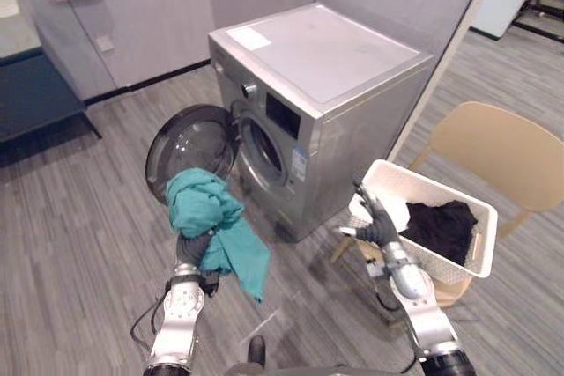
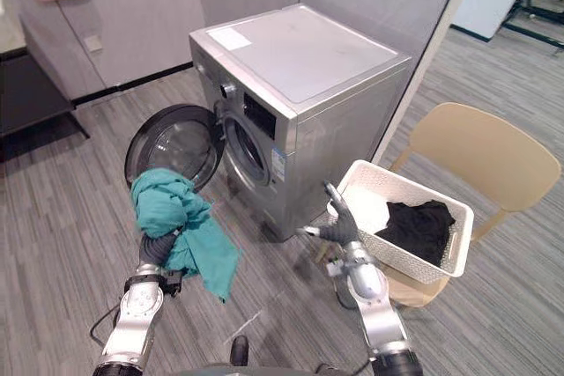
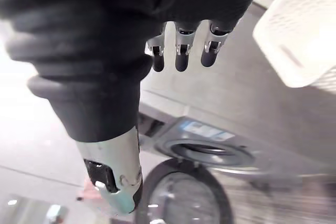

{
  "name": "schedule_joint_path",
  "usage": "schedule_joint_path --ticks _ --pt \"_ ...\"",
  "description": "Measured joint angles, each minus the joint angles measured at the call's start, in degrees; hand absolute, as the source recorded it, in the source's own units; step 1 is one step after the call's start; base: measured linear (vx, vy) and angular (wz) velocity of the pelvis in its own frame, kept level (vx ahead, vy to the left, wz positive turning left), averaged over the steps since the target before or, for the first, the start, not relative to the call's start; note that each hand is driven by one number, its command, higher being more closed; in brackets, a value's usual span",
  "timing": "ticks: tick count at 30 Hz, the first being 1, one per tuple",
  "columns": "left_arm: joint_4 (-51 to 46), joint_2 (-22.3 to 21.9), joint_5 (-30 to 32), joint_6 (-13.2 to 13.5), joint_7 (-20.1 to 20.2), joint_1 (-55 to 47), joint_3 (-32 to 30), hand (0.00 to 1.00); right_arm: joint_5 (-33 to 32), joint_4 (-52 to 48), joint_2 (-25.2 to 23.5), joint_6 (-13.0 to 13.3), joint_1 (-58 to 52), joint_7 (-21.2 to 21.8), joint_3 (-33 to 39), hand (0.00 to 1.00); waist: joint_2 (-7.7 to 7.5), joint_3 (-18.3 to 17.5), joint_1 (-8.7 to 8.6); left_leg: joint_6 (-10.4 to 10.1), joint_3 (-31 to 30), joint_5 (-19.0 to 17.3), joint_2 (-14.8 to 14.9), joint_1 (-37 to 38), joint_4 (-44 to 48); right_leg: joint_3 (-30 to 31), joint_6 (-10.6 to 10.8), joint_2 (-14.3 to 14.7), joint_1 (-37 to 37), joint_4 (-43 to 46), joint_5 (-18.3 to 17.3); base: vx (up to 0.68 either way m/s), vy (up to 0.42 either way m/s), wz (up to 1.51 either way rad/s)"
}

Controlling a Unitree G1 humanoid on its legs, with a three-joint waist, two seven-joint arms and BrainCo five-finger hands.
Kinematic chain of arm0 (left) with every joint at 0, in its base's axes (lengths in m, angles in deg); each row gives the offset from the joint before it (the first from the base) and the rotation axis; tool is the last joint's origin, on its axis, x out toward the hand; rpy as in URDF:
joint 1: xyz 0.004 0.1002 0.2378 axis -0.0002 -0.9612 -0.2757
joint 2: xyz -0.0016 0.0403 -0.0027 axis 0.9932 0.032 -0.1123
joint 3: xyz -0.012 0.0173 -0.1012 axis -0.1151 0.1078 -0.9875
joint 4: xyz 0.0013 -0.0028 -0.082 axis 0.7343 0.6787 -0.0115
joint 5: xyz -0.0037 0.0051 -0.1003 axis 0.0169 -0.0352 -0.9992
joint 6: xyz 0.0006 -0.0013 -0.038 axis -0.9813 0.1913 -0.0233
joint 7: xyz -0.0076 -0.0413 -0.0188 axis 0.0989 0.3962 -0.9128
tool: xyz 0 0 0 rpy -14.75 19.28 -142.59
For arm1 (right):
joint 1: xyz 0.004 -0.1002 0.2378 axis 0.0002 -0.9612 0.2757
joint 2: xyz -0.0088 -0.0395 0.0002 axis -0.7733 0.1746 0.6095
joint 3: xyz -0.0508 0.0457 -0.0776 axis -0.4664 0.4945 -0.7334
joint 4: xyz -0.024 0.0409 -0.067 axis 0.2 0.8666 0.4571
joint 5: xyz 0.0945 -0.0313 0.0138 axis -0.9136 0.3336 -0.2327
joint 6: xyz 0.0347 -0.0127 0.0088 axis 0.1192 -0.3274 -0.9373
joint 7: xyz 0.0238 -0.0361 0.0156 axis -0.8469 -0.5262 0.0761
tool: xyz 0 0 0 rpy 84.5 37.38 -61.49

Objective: Pick up the laundry basket with both hands and put the clothes into the washing machine.

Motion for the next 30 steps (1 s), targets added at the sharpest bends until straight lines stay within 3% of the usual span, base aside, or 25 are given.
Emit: schedule_joint_path --ticks 2,3,5,6,7,12,15,16,17,18,19,20,21,23,25,26,27,28,29,30 --pt "3.5 0.0 -1.7 -1.4 0.2 -0.3 -0.1 1.00 0.2 5.4 0.2 -1.5 -1.4 -0.4 2.0 0.00 -0.34 0.2 -0.05 0.8 0.6 -0.7 -0.4 -1.6 -0.4 -3.3 0.2 -1.6 -0.7 2.4 -2.0 -0.01 -0.029 0.86" --pt "5.0 -0.1 -2.0 -1.9 0.4 -0.9 -0.1 1.00 0.6 9.2 0.4 -2.5 -1.5 -0.5 3.1 0.00 -0.39 0.2 -0.12 3.3 5.2 -2.5 0.2 -2.4 -0.4 -5.4 0.3 -2.1 -0.4 2.0 -2.1 0.03 -0.027 0.85" --pt "8.4 -1.2 -2.3 -2.3 1.3 -0.9 -0.7 1.00 2.0 15.6 1.0 -3.0 -1.2 -0.8 4.7 0.00 -1.05 0.9 -0.13 5.5 18.4 -3.5 1.1 -3.1 1.0 -9.4 0.5 -4.8 -0.1 1.9 -1.8 0.16 0.034 1.03" --pt "10.1 -1.5 -2.5 -2.5 1.5 -1.2 -0.8 1.00 2.3 19.6 1.6 -3.7 -0.5 -1.1 5.6 0.00 0.73 1.2 -0.13 4.4 23.2 1.3 2.8 -3.2 2.7 -11.0 1.4 -4.7 1.0 2.6 -2.5 0.23 0.060 0.86" --pt "11.4 -1.5 -2.7 -2.6 1.7 -1.2 -1.3 1.00 2.4 22.3 1.6 -4.2 0.2 -1.5 6.1 0.00 0.38 1.4 -0.16 3.4 23.0 1.2 2.3 -3.1 2.7 -11.4 1.6 -4.9 1.2 3.1 -2.7 0.22 0.045 0.62" --pt "17.7 -0.7 -4.0 -3.9 2.5 -3.2 -6.6 1.00 2.1 34.5 -3.5 -5.1 5.3 -3.9 10.4 0.00 -1.63 3.2 0.33 3.9 21.5 -0.9 -0.1 -3.5 3.5 -12.2 3.2 -6.1 3.5 0.0 -1.8 0.14 0.046 0.24" --pt "18.0 -0.8 -3.9 -4.6 2.5 -5.5 -7.8 1.00 0.7 38.0 -3.6 -6.3 5.4 -5.4 14.0 0.00 -2.86 4.6 0.68 4.5 20.6 -9.6 -2.7 -5.6 12.7 -12.4 4.6 -12.2 4.1 7.4 -5.4 0.13 0.103 0.30" --pt "18.0 -0.9 -3.9 -5.0 2.5 -6.2 -7.7 1.00 -0.3 38.1 -2.7 -6.4 4.2 -6.0 14.5 0.00 -2.73 5.5 0.46 5.3 19.7 -11.7 -3.4 -5.5 15.1 -8.2 0.8 -15.0 1.9 16.1 -5.3 0.19 0.191 0.56" --pt "17.8 -0.9 -3.9 -5.1 2.5 -6.7 -7.6 1.00 -0.9 38.1 -2.3 -6.8 3.2 -6.6 14.3 0.00 -2.28 5.8 -0.20 6.1 18.7 -12.7 -3.6 -4.9 16.3 -1.8 -4.2 -15.6 -1.7 23.9 -2.5 0.21 0.183 0.58" --pt "17.4 -0.6 -3.9 -5.1 2.4 -6.9 -7.6 1.00 -1.3 38.2 -2.2 -7.1 2.4 -6.9 14.3 0.00 -1.15 6.4 -0.41 6.4 17.3 -13.5 -3.5 -3.4 16.5 5.3 -6.1 -14.9 -6.1 31.7 -0.2 0.33 0.129 0.61" --pt "16.9 0.3 -3.9 -5.1 2.4 -6.7 -7.7 1.00 -1.8 39.3 -2.9 -7.2 2.1 -6.8 14.2 0.00 -1.11 7.5 -0.92 6.8 14.9 -14.2 -2.7 -2.4 16.5 10.1 -2.0 -10.9 -9.9 36.0 -4.5 0.29 0.034 0.66" --pt "16.6 0.7 -3.9 -5.1 2.2 -6.2 -7.8 1.00 -2.4 39.6 -3.6 -7.2 2.1 -6.8 14.1 0.00 -0.98 8.5 -1.57 6.9 13.1 -14.6 -2.4 -1.4 15.9 11.2 -2.7 -6.9 -12.8 35.1 -7.3 0.30 -0.006 0.62" --pt "16.6 1.1 -3.9 -5.1 2.3 -5.8 -7.7 1.00 -2.6 39.6 -3.7 -7.2 2.1 -6.8 14.1 0.00 -1.45 9.0 -1.73 7.0 12.6 -14.7 -2.6 -0.7 15.5 11.3 -2.4 -5.1 -14.2 33.7 -7.7 0.20 -0.007 0.54" --pt "16.6 1.2 -3.9 -5.1 2.4 -4.0 -7.3 1.00 -3.0 39.6 -3.5 -7.2 2.0 -7.0 14.3 0.00 -2.14 10.0 -2.34 6.7 10.4 -16.0 -3.0 1.4 14.9 10.1 -1.5 -1.1 -18.2 24.0 -7.1 0.29 -0.040 0.65" --pt "16.6 0.0 -3.9 -5.0 2.5 -2.2 -6.6 1.00 -3.5 39.6 -3.3 -7.3 1.8 -7.0 14.2 0.00 -1.98 10.7 -3.89 6.1 7.2 -16.5 -3.3 4.0 13.2 8.8 -1.0 1.2 -18.2 8.7 -1.7 0.36 -0.075 0.97" --pt "16.6 -0.1 -3.8 -5.0 2.6 -1.3 -4.8 1.00 -3.5 39.6 -3.2 -7.3 1.7 -7.1 14.3 0.00 -2.35 10.7 -4.79 5.2 5.0 -17.1 -3.9 5.6 12.3 9.7 -2.2 1.6 -17.9 1.3 4.9 0.46 -0.141 1.04" --pt "16.6 -0.5 -3.6 -4.9 2.8 -0.7 -2.8 1.00 -3.5 39.6 -3.1 -7.3 1.0 -7.1 14.4 0.00 -2.66 10.3 -4.96 3.8 3.2 -18.3 -3.6 6.9 13.0 11.4 -4.6 2.3 -17.0 0.9 10.2 0.51 -0.170 0.88" --pt "16.6 -0.8 -3.3 -4.9 3.1 -0.6 -2.0 1.00 -3.5 39.5 -3.1 -7.3 0.6 -7.1 14.5 0.00 -2.36 10.0 -4.79 3.0 2.8 -19.1 -2.9 7.2 13.6 11.3 -6.7 2.9 -17.0 2.0 10.8 0.58 -0.201 0.55" --pt "16.0 -1.8 -2.6 -4.8 3.8 -0.4 -0.4 1.00 -3.5 38.6 -3.5 -7.2 0.8 -7.1 14.4 0.00 -0.80 10.0 -4.52 1.1 3.5 -20.0 -1.2 6.5 17.2 9.7 -7.6 3.6 -16.5 4.3 8.2 0.48 -0.146 0.25" --pt "15.6 -2.4 -2.2 -4.9 3.9 -0.4 -0.3 1.00 -3.5 37.9 -4.0 -7.2 1.0 -7.0 14.4 0.00 -0.62 10.1 -4.56 0.5 4.9 -20.0 -0.5 5.4 21.2 9.1 -8.2 3.6 -15.7 5.4 7.3 0.68 -0.226 0.20"
